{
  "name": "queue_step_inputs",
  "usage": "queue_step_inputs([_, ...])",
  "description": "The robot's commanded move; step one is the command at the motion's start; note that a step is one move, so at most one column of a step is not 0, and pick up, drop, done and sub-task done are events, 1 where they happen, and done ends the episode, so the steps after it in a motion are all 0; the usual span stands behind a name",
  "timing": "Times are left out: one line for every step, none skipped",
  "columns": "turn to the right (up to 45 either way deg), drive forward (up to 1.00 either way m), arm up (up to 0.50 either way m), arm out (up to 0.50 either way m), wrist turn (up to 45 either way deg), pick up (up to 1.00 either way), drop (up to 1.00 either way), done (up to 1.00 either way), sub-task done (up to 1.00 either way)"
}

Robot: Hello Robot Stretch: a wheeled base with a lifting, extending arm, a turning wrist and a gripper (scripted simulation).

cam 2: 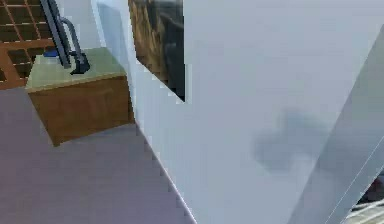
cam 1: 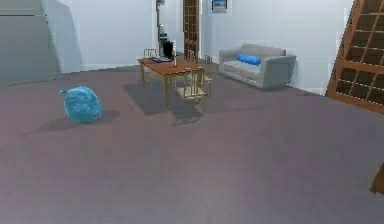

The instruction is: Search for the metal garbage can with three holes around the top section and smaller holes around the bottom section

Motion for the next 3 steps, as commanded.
queue_step_inputs([12.0, 0.00, 0.00, 0.00, 0.0, 0.00, 0.00, 0.00, 0.00])
queue_step_inputs([0.0, 1.00, 0.00, 0.00, 0.0, 0.00, 0.00, 0.00, 0.00])
queue_step_inputs([0.0, 1.00, 0.00, 0.00, 0.0, 0.00, 0.00, 0.00, 0.00])
